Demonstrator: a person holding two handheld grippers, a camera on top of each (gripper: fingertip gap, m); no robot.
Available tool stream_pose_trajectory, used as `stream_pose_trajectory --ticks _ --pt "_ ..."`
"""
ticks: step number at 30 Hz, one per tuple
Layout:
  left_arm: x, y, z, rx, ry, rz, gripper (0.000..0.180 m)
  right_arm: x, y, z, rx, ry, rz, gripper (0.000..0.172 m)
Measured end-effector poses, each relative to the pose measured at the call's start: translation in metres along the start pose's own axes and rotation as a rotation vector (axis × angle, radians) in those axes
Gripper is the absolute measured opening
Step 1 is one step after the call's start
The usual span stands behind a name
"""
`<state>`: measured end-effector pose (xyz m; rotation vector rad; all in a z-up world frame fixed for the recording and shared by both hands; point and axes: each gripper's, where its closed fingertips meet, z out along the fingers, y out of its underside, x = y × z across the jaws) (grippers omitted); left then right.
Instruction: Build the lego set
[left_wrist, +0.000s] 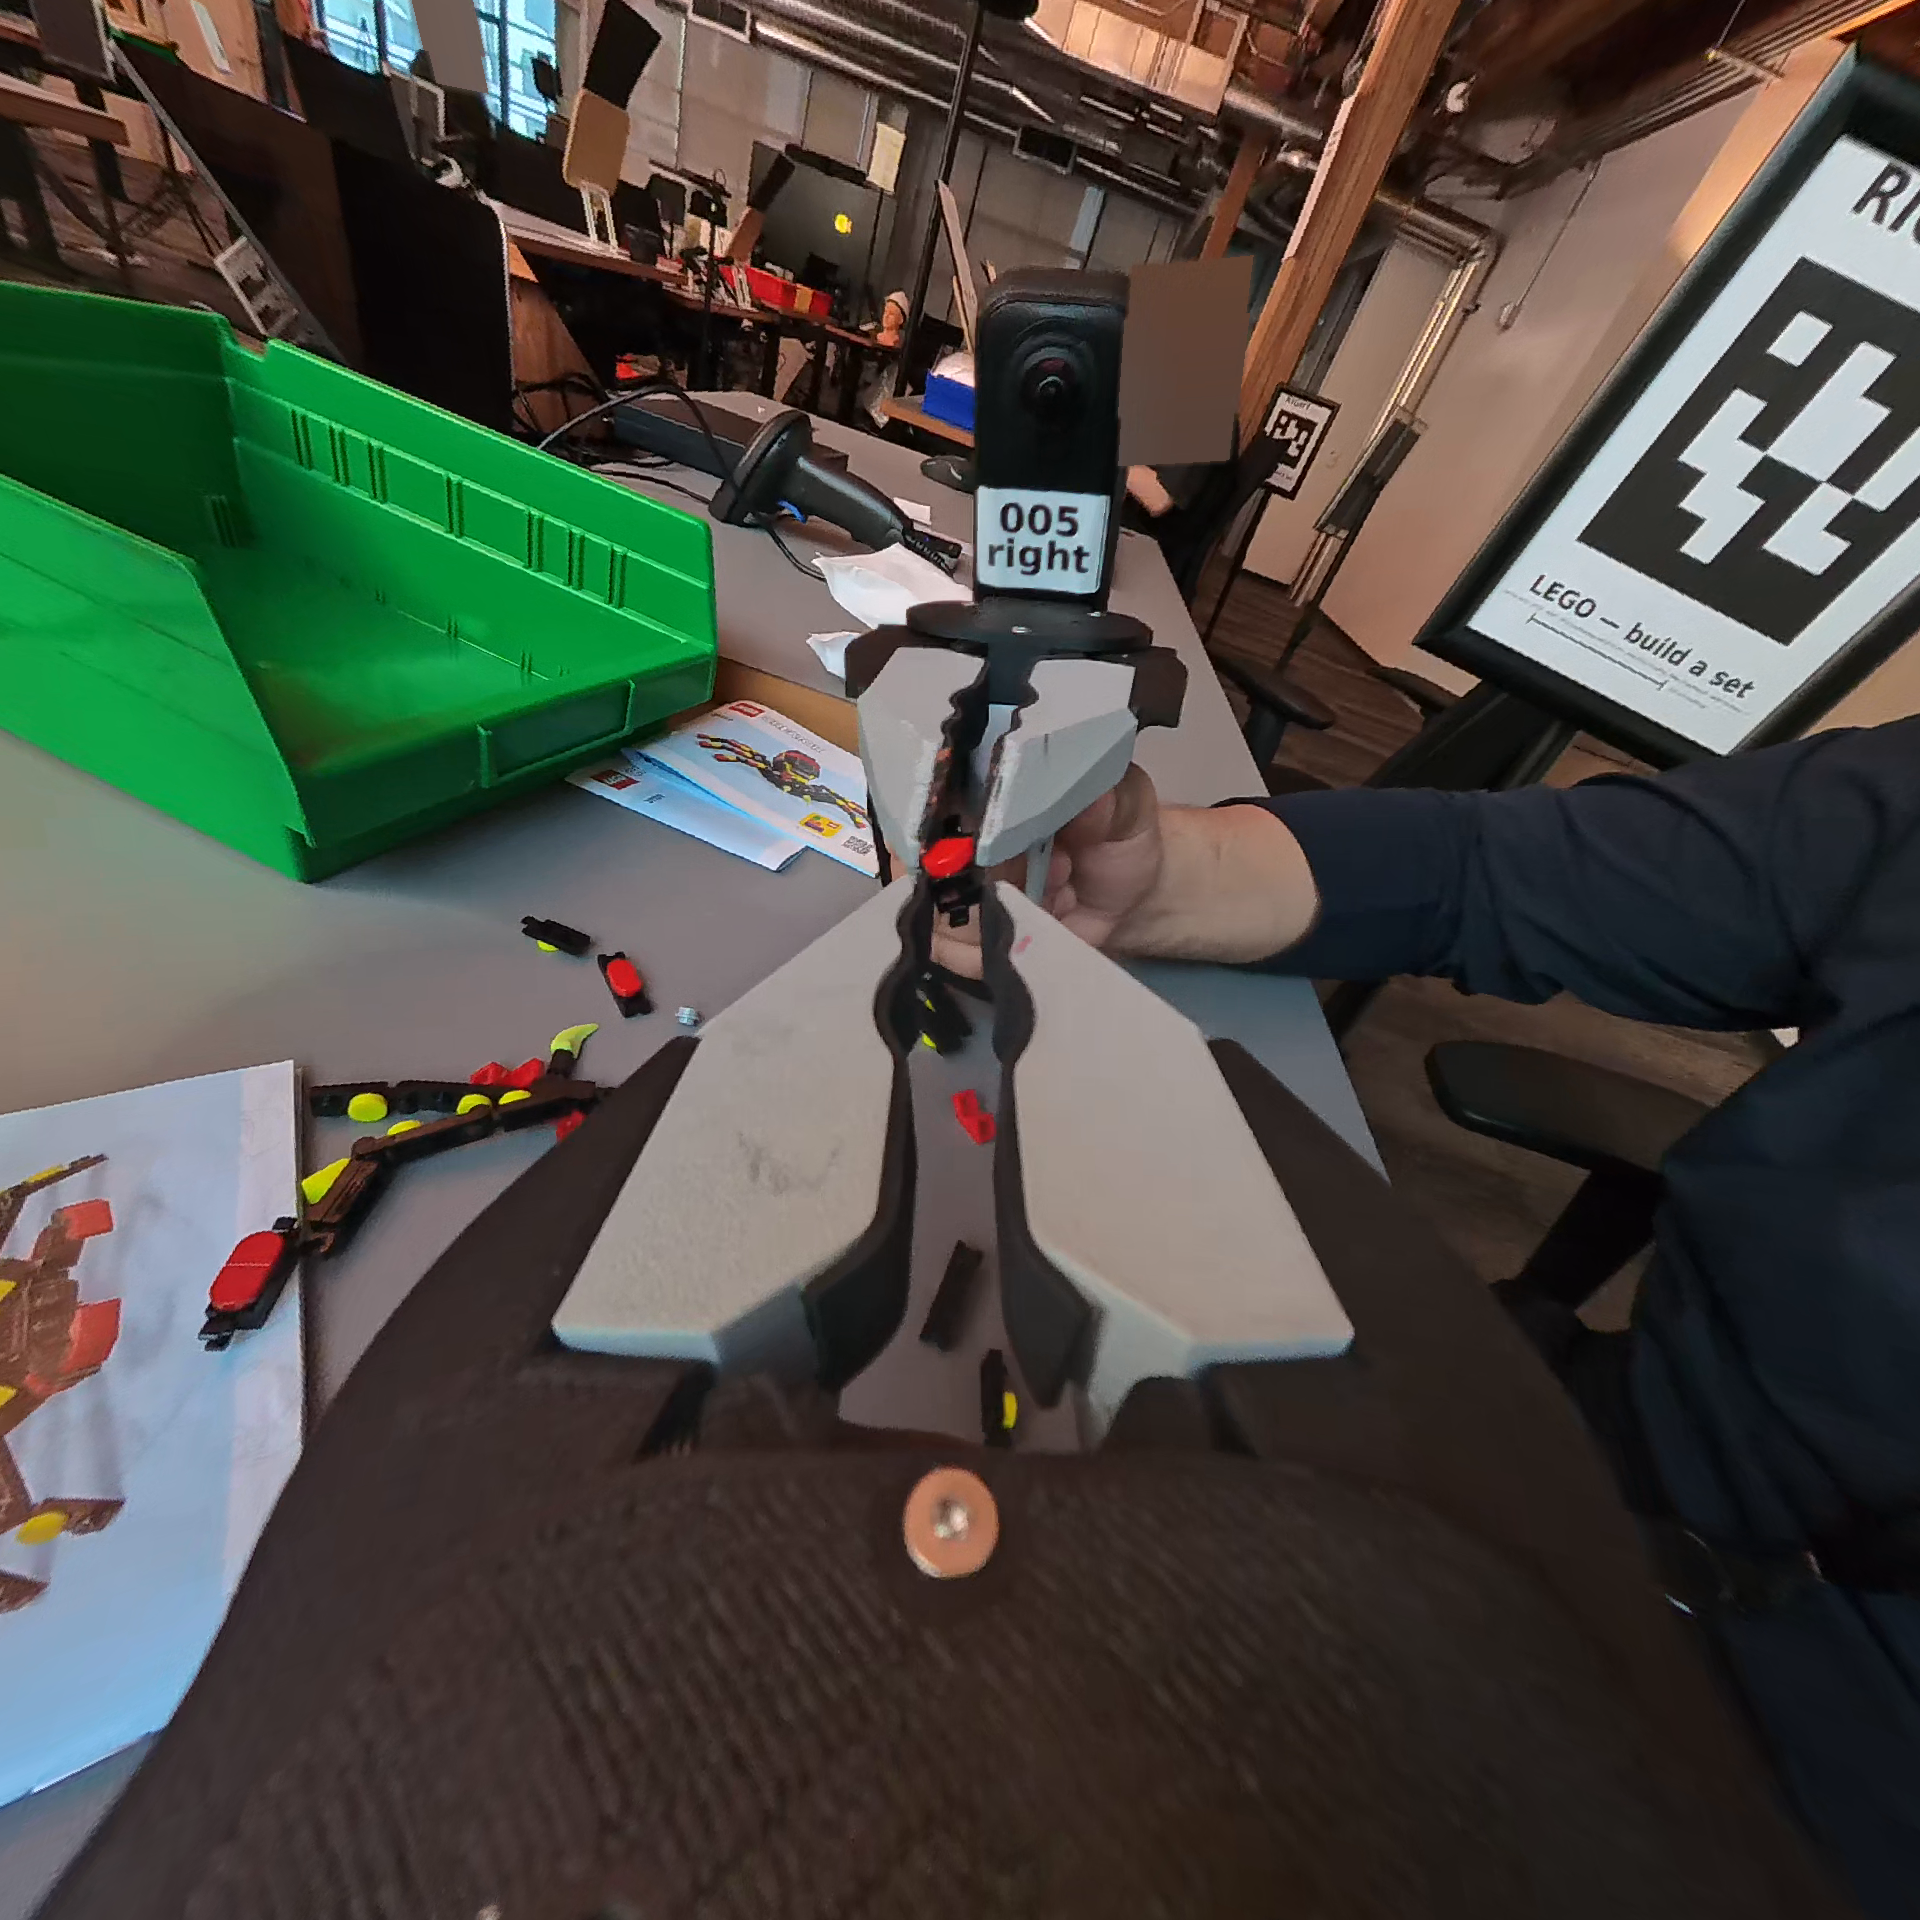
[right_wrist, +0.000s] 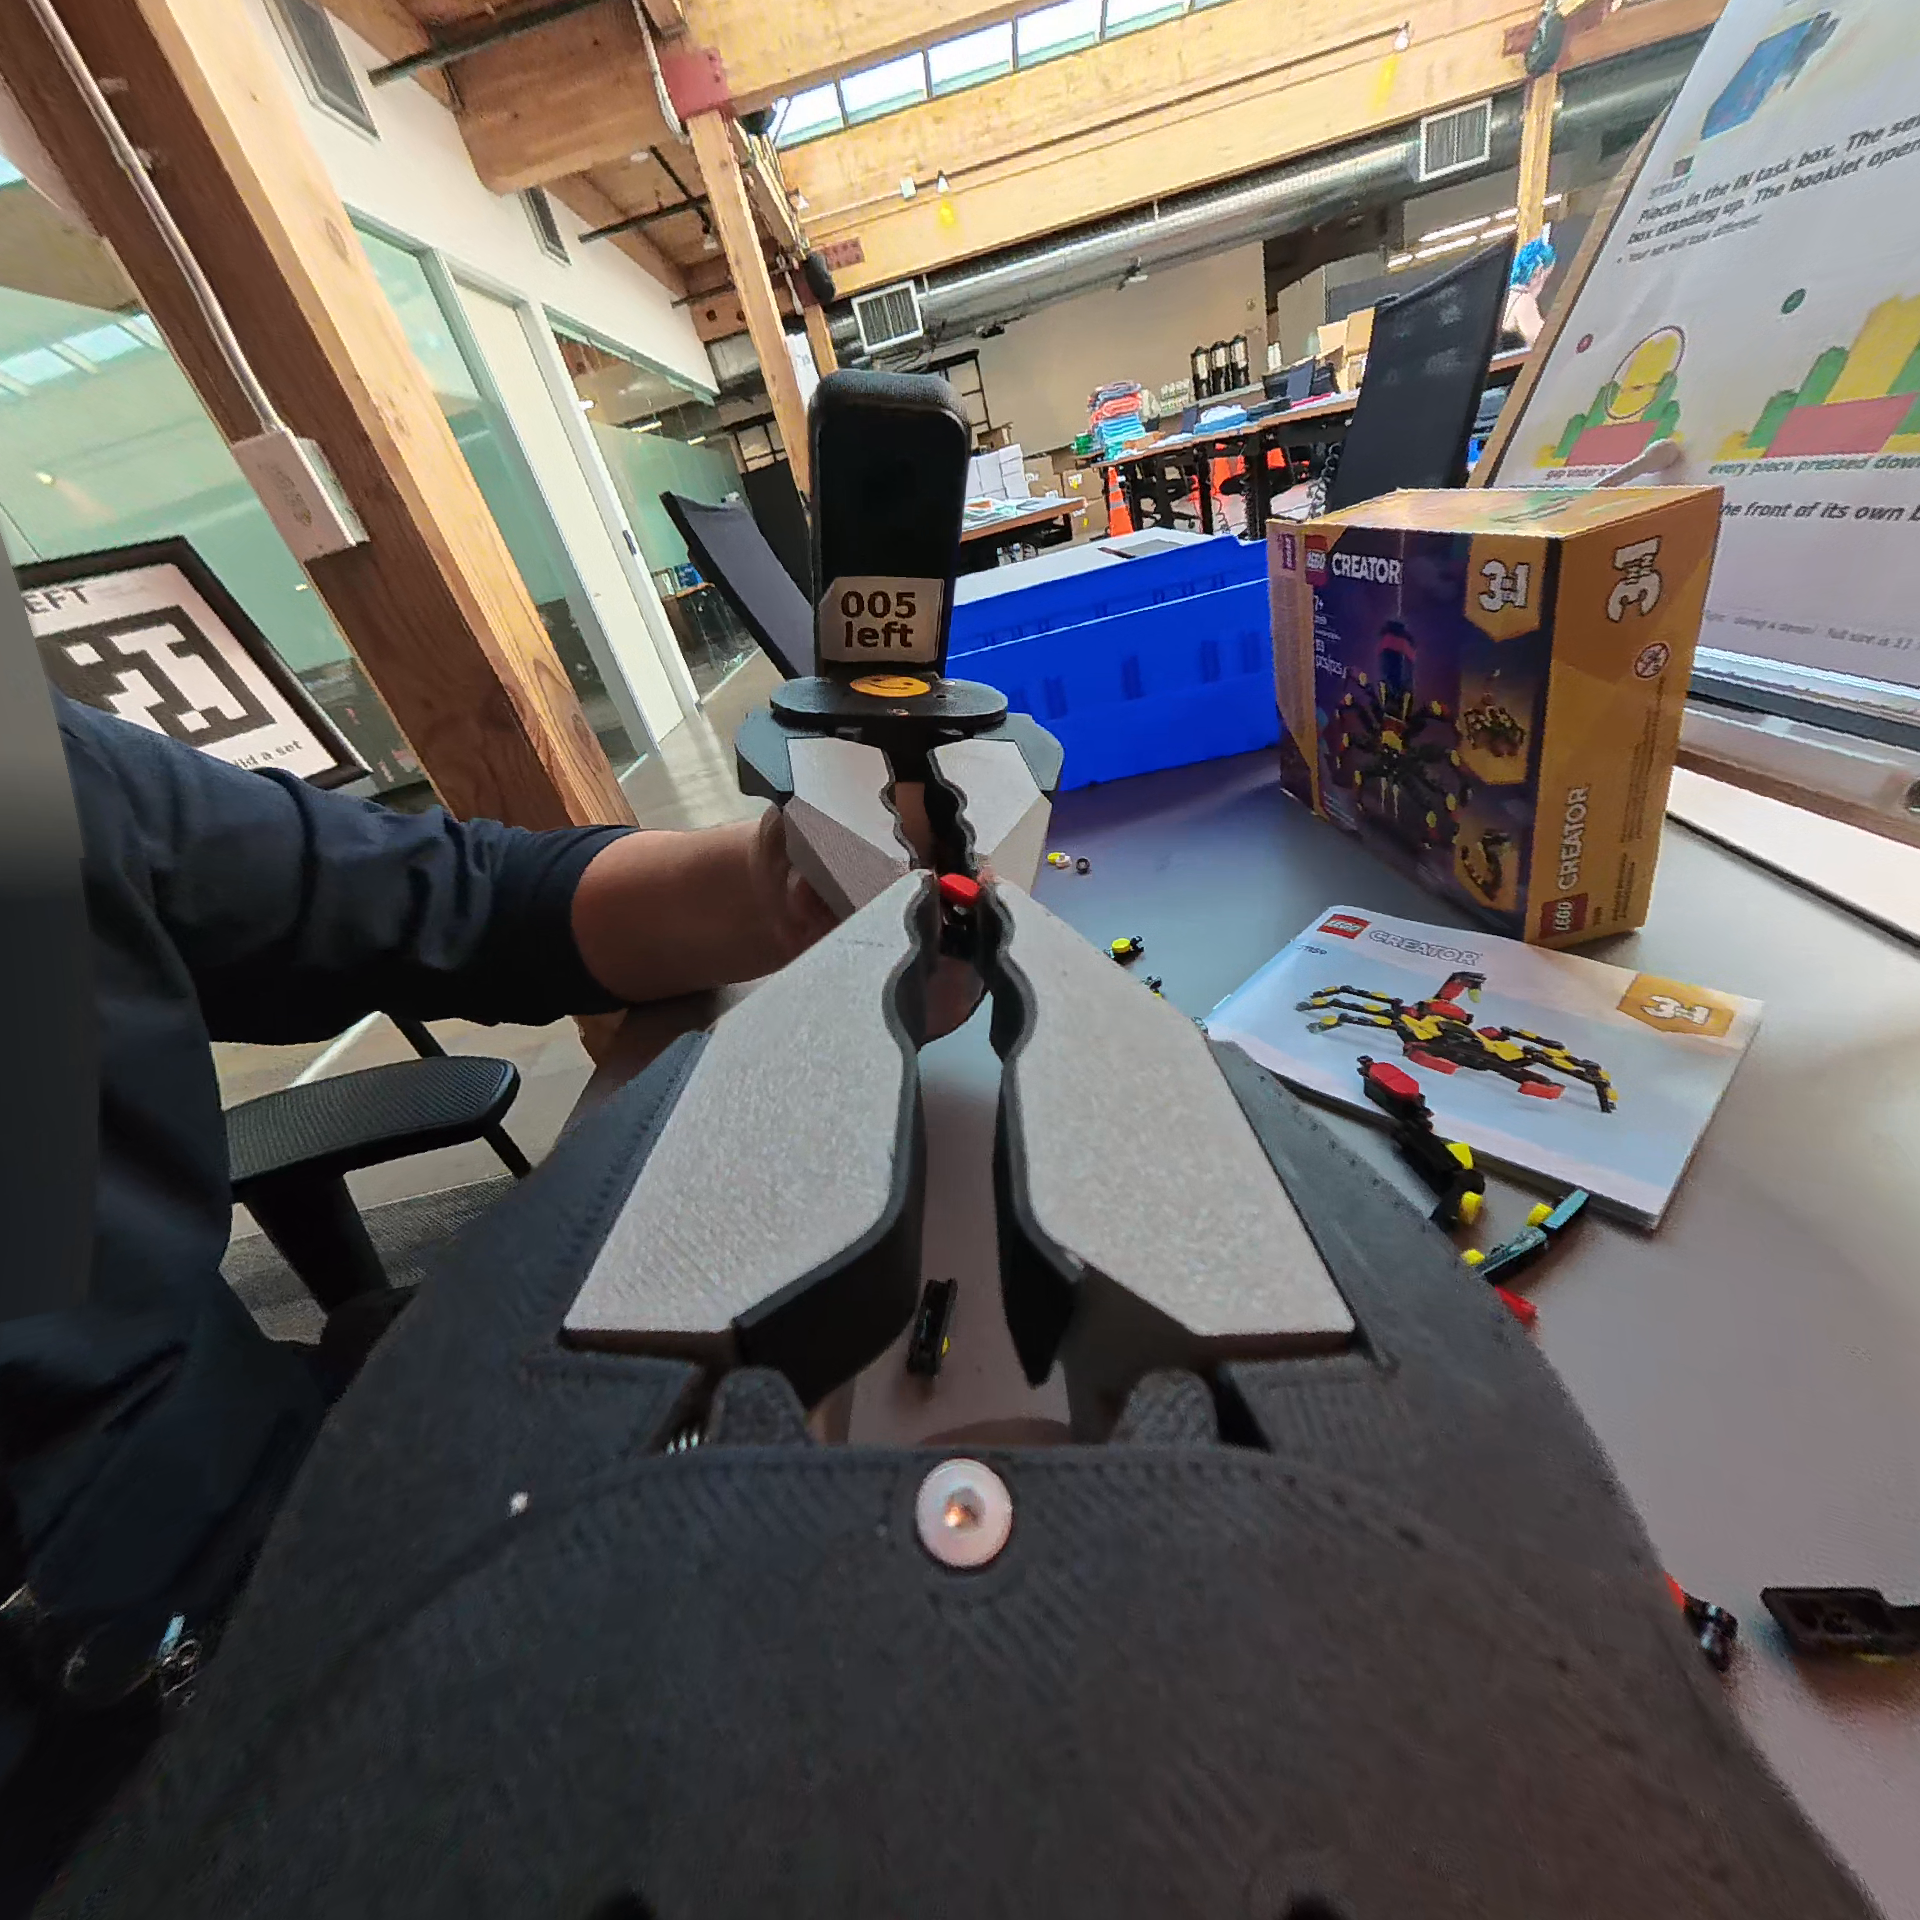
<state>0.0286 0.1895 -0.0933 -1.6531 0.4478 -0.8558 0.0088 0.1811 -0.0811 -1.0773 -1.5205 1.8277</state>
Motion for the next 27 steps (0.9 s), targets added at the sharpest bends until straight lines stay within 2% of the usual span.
stream_pose_trajectory --ticks 5,7,9,12,14,15,17,20,23,24,27 --pt "-0.002 0.007 0.002 -0.033 -0.02 0.042 0.006 0.001 0.007 0.002 -0.059 0.042 -0.081 0.004" --pt "-0.009 0.007 0.002 -0.052 -0.095 0.09 0.006 0.005 0.006 0.002 -0.077 0.113 -0.157 0.004" --pt "-0.008 -0.003 0.003 0.003 -0.142 0.095 0.006 0.006 -0.003 0.002 -0.054 0.181 -0.219 0.004" --pt "-0.014 -0.01 0.004 0.067 -0.222 0.097 0.007 0.012 -0.01 0.001 -0.081 0.38 -0.437 0.005" --pt "-0.015 -0.013 0.004 0.105 -0.229 0.07 0.007 0.012 -0.014 0.0 -0.108 0.509 -0.619 0.005" --pt "-0.012 -0.015 0.004 0.117 -0.207 0.053 0.007 0.01 -0.017 0.0 -0.096 0.527 -0.647 0.006" --pt "-0.007 -0.017 0.003 0.12 -0.15 0.022 0.007 0.007 -0.019 0.001 -0.06 0.473 -0.571 0.005" --pt "-0.008 -0.018 0.001 0.116 -0.148 0.036 0.006 0.007 -0.019 0.004 0.012 0.328 -0.289 0.004" --pt "0.007 -0.021 0.0 0.121 -0.074 0.09 0.005 -0.006 -0.023 0.0 0.114 -0.013 0.08 0.004" --pt "0.006 -0.02 0.001 0.098 -0.08 0.08 0.005 -0.005 -0.022 -0.001 0.123 -0.048 0.142 0.004" --pt "0.004 -0.016 0.0 0.087 -0.07 0.071 0.004 -0.004 -0.018 0.0 0.111 -0.05 0.137 0.004"
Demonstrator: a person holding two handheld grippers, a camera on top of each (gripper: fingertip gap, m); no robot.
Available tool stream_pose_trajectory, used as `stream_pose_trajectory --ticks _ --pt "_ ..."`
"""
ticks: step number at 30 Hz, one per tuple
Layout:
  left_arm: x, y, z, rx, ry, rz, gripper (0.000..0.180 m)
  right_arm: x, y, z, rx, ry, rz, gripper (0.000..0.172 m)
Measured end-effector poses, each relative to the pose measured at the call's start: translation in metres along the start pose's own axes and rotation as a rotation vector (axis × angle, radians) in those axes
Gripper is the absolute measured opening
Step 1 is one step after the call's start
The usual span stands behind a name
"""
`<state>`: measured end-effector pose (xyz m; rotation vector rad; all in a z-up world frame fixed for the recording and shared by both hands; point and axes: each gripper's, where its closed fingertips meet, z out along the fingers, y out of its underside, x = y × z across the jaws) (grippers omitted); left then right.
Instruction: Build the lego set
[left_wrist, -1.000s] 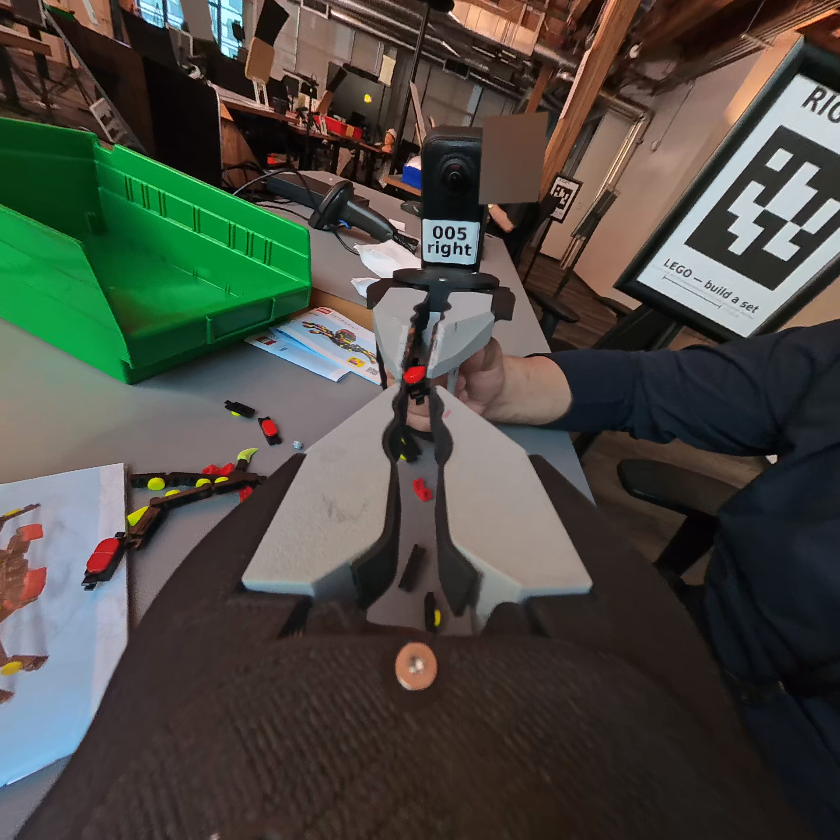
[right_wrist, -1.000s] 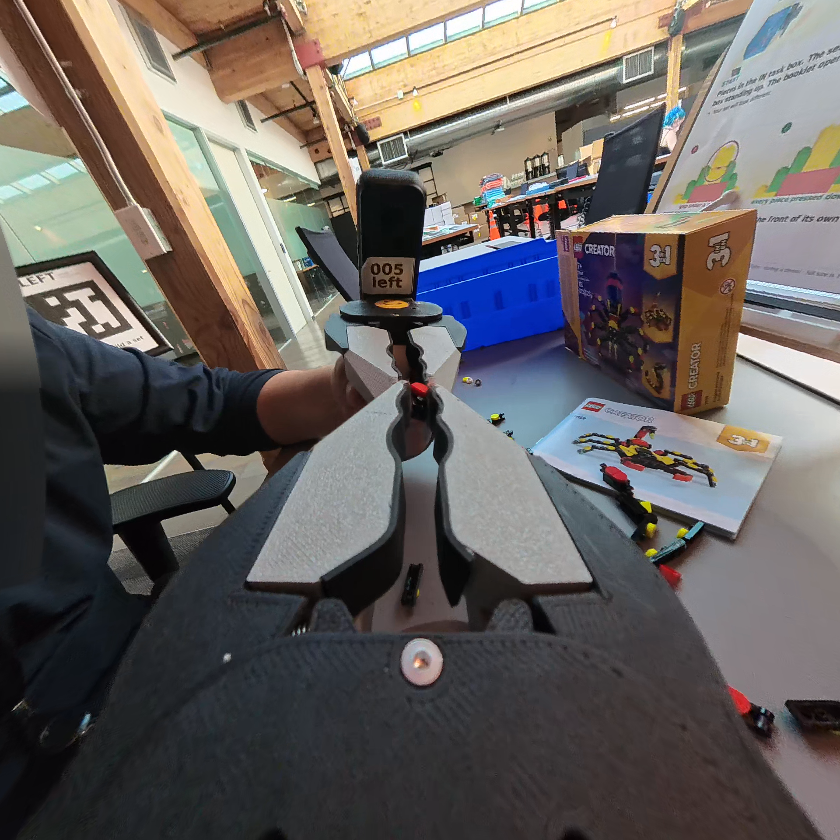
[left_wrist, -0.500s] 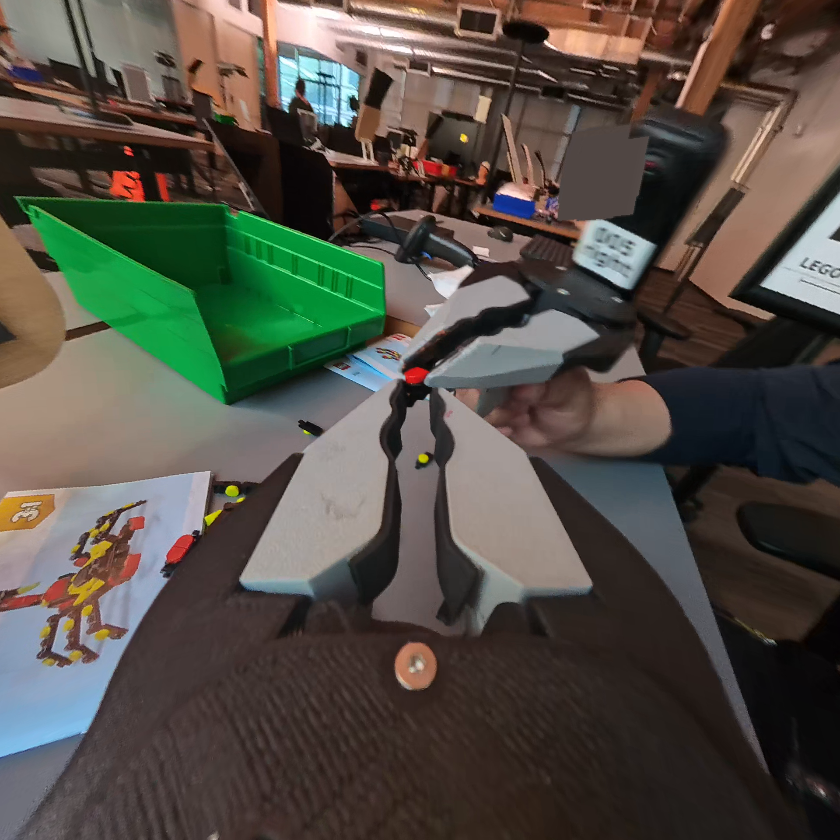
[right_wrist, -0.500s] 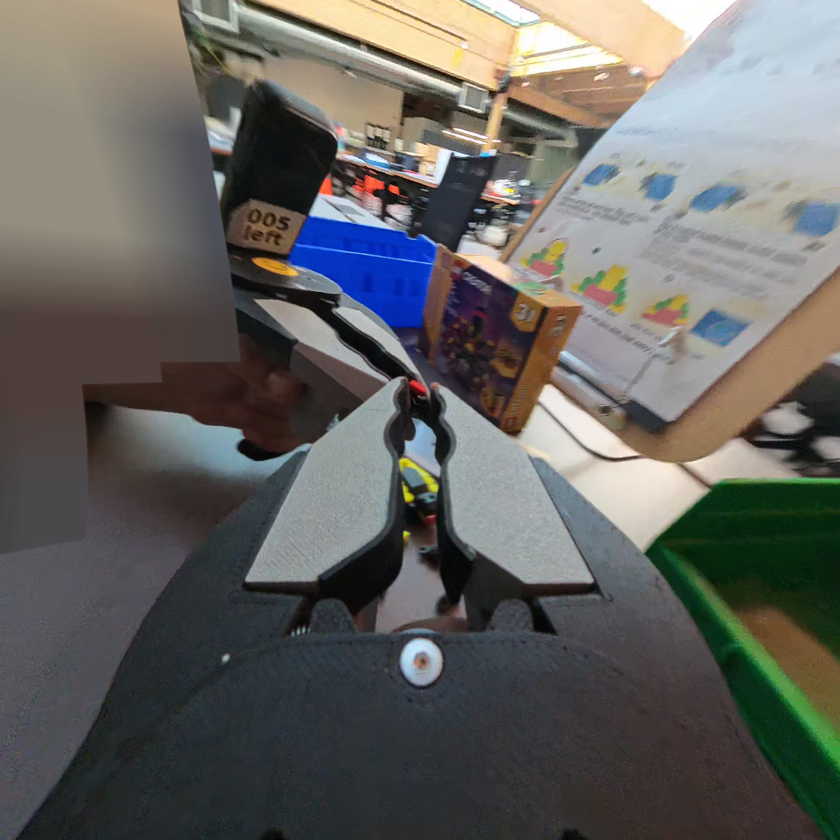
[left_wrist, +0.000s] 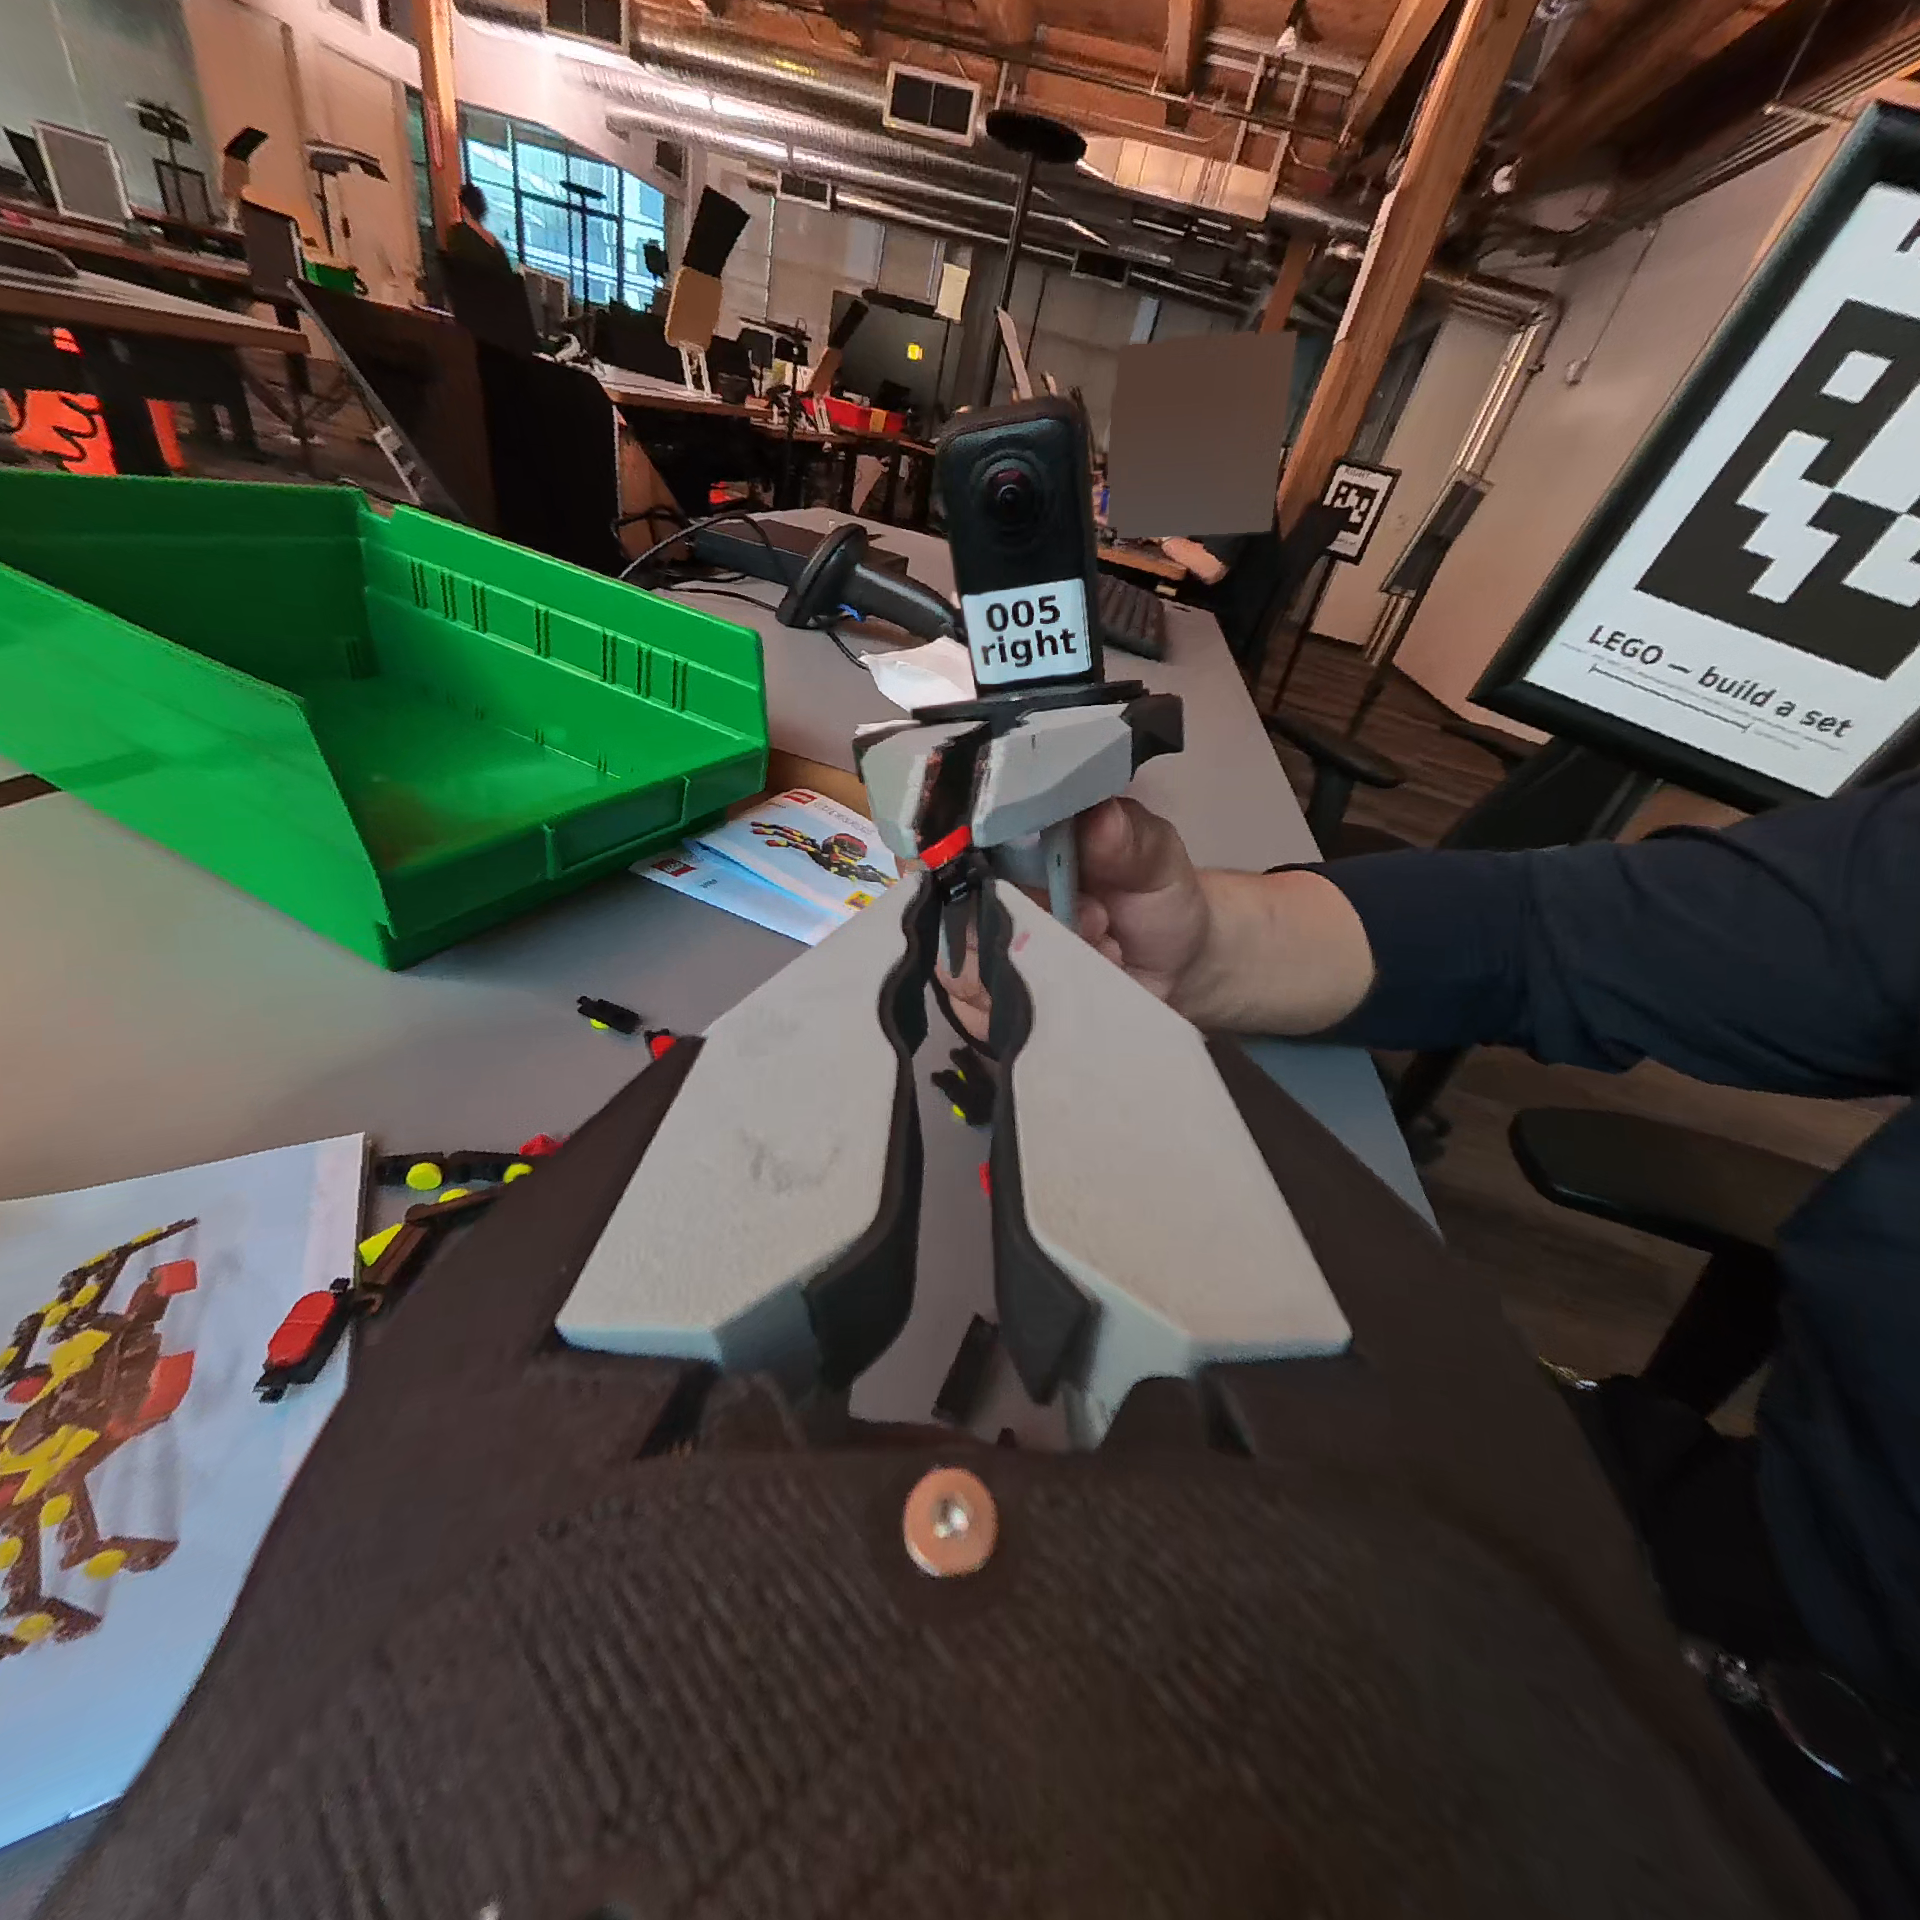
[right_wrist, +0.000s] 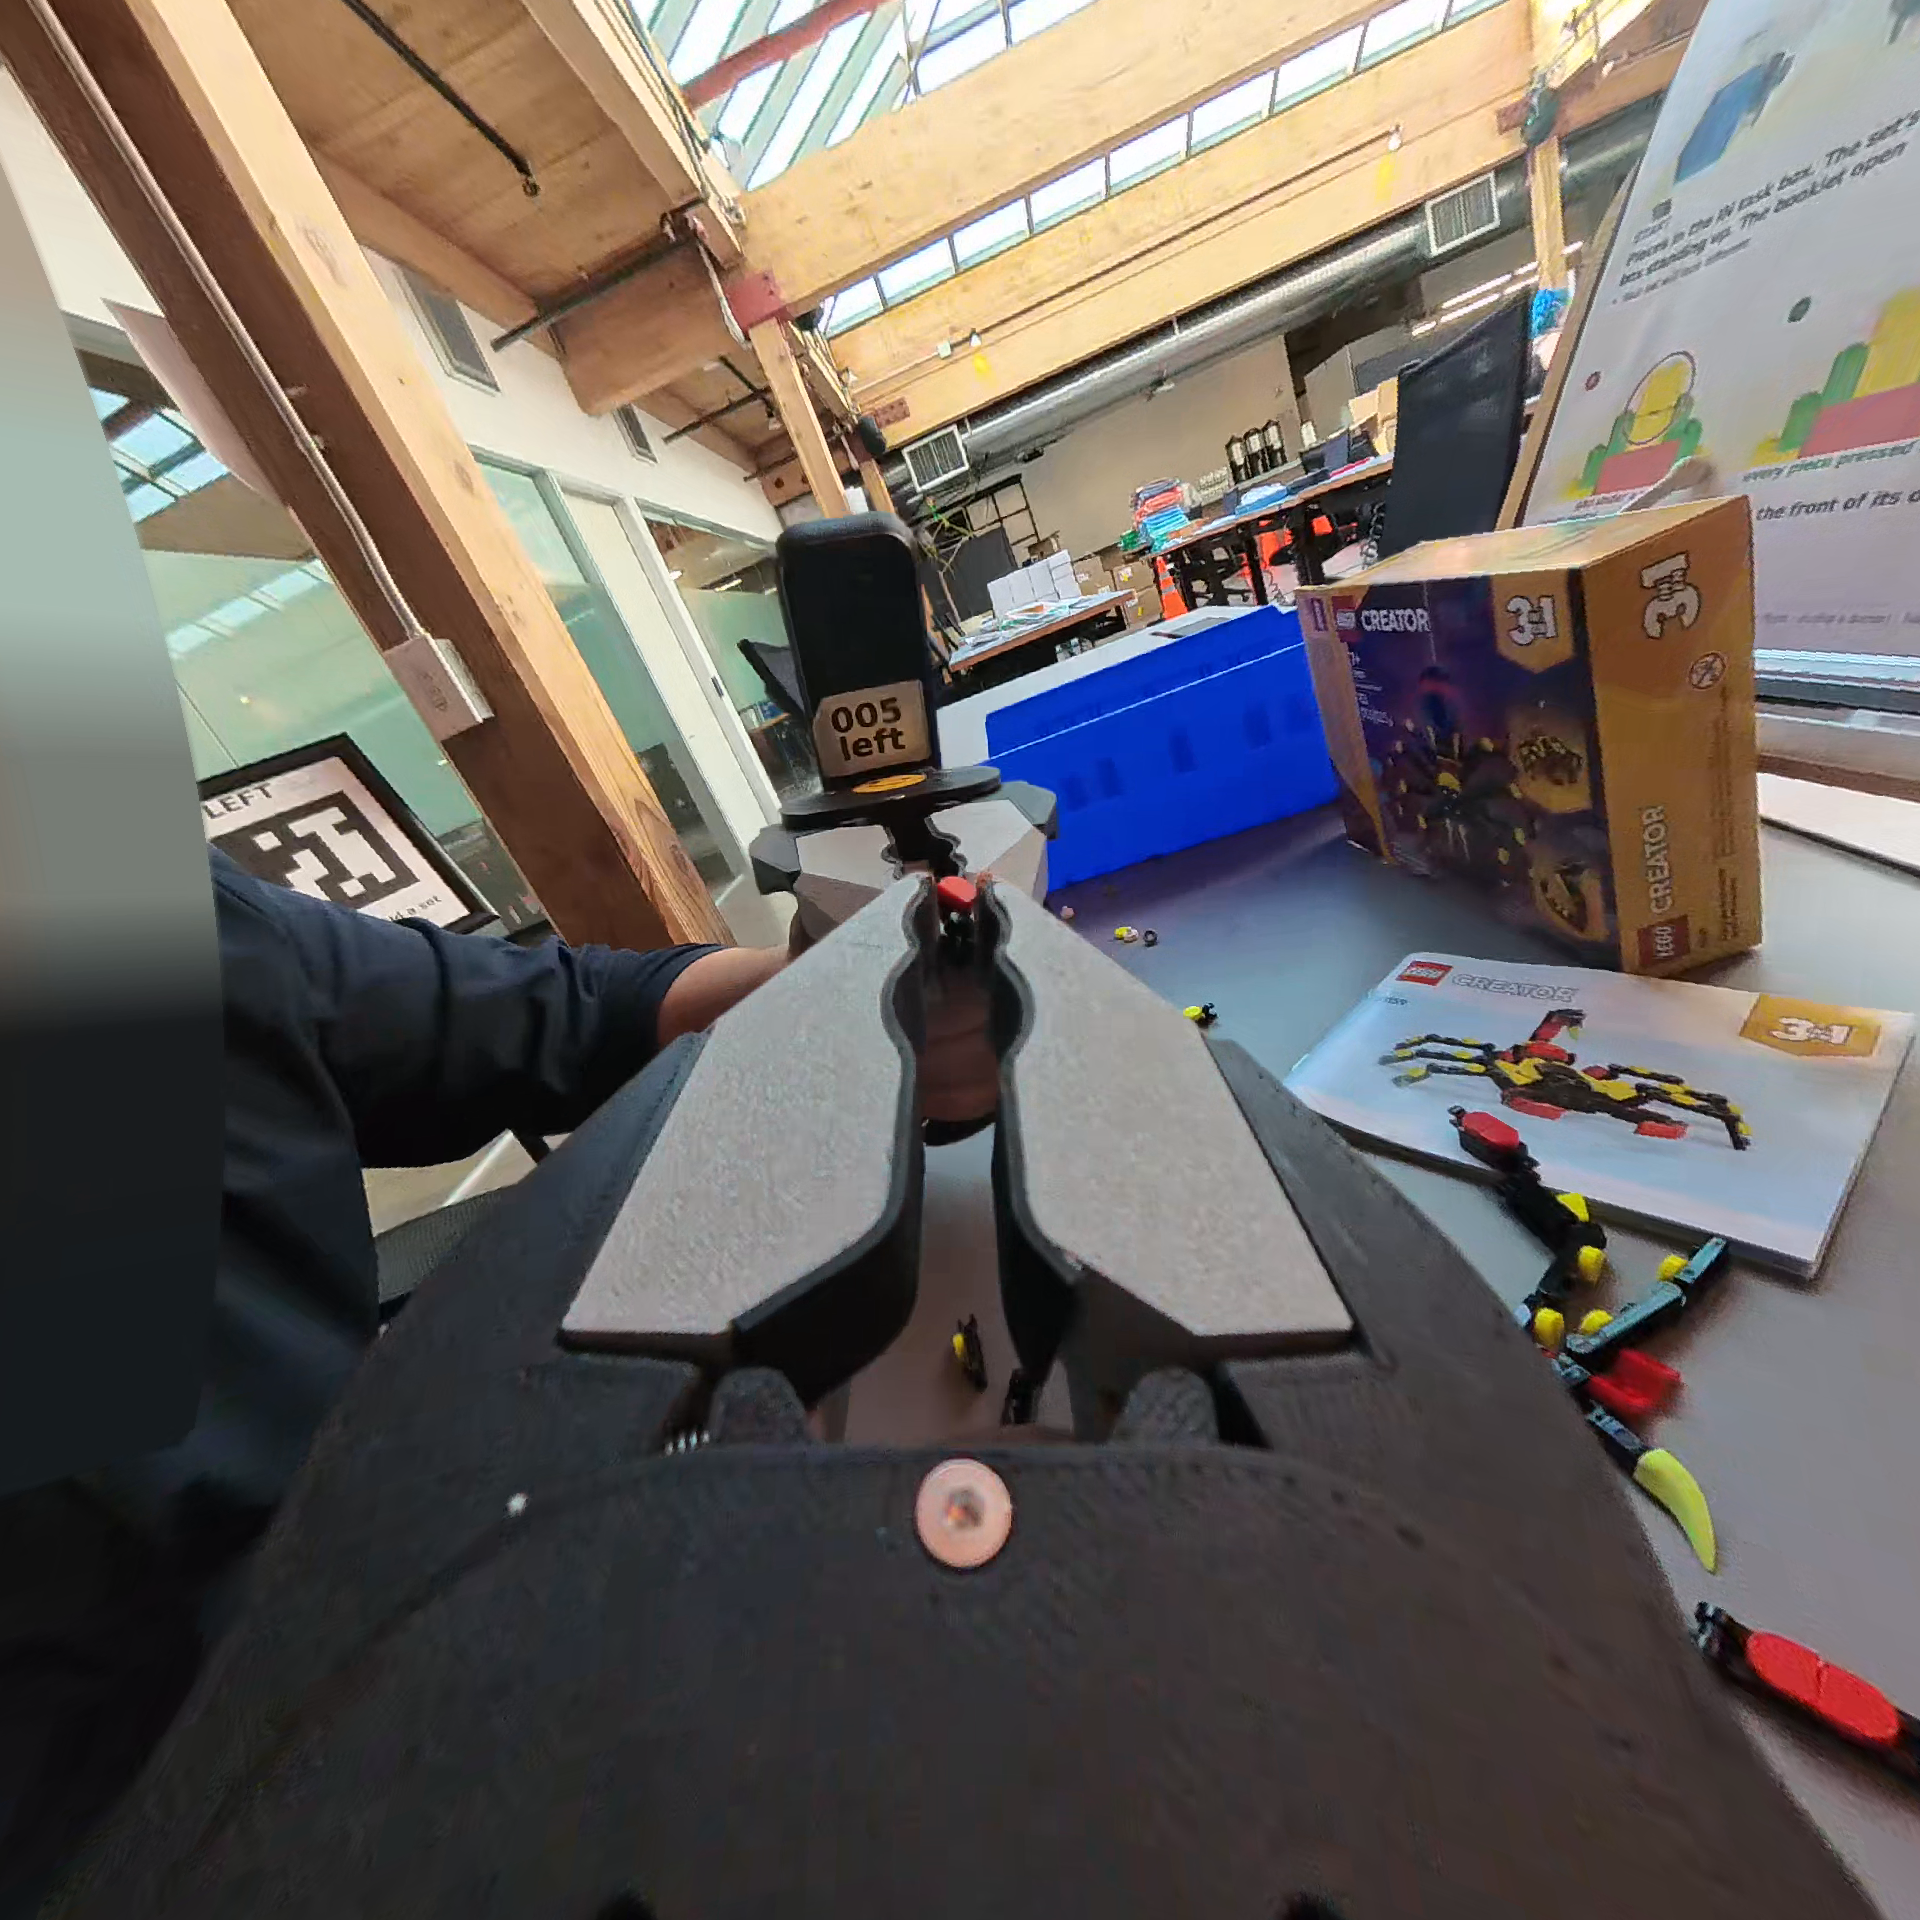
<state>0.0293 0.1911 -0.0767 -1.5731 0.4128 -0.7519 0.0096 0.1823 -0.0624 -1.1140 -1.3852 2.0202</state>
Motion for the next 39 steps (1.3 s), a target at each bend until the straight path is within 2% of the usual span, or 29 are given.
stream_pose_trajectory --ticks 10,13,19,24,28,34,37,39 --pt "0.009 -0.002 0.0 0.001 0.039 0.041 0.004 -0.01 0.0 -0.002 0.003 -0.083 0.038 0.005" --pt "0.012 -0.002 0.0 0.0 0.045 0.081 0.004 -0.013 -0.001 -0.003 -0.009 -0.09 0.01 0.014" --pt "0.021 -0.002 -0.001 -0.018 -0.016 0.385 0.004 -0.021 0.0 -0.009 -0.071 -0.108 -0.083 0.02" --pt "0.026 0.0 0.0 -0.031 -0.034 0.477 0.004 -0.031 0.006 -0.007 -0.123 -0.088 -0.238 0.016" --pt "0.026 0.002 0.001 -0.038 -0.041 0.49 0.005 -0.032 0.007 -0.008 -0.148 -0.058 -0.332 0.004" --pt "0.029 0.008 0.002 -0.068 0.001 0.466 0.004 -0.034 0.014 -0.01 -0.217 -0.031 -0.447 0.005" --pt "0.036 0.012 0.0 -0.084 0.089 0.396 0.004 -0.04 0.017 -0.01 -0.237 -0.07 -0.437 0.004" --pt "0.049 0.013 -0.003 -0.084 0.218 0.272 0.004 -0.049 0.019 -0.009 -0.232 -0.137 -0.397 0.004"
